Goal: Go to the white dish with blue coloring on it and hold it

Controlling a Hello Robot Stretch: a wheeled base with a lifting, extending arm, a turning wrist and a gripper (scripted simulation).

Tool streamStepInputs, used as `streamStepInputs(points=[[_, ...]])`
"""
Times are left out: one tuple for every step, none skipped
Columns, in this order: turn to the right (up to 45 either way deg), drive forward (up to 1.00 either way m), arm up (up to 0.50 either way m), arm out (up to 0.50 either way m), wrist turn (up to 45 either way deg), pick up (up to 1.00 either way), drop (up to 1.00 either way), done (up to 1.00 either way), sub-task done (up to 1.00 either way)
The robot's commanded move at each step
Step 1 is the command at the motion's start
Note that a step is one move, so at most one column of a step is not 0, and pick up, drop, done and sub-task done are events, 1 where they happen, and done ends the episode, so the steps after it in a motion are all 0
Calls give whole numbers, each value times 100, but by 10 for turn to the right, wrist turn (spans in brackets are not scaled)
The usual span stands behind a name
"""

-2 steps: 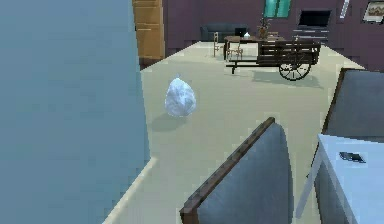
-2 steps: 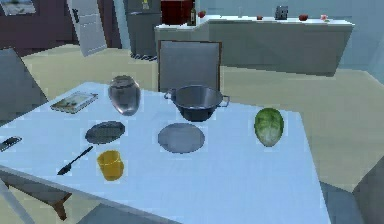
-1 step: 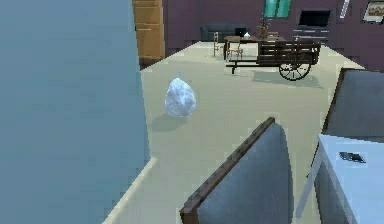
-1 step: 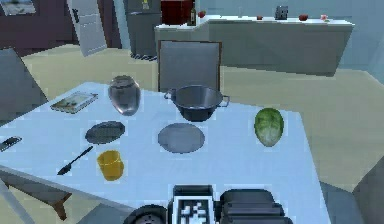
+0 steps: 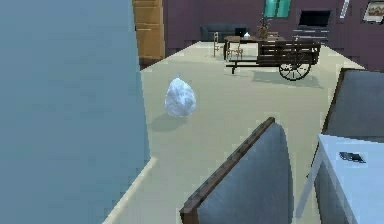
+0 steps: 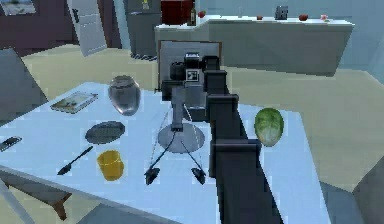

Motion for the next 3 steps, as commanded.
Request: streamStepInputs(points=[[0,0,0,0,450,0,0,0,0],[0,0,0,0,450,0,0,0,0],[0,0,0,0,450,0,0,0,0]])
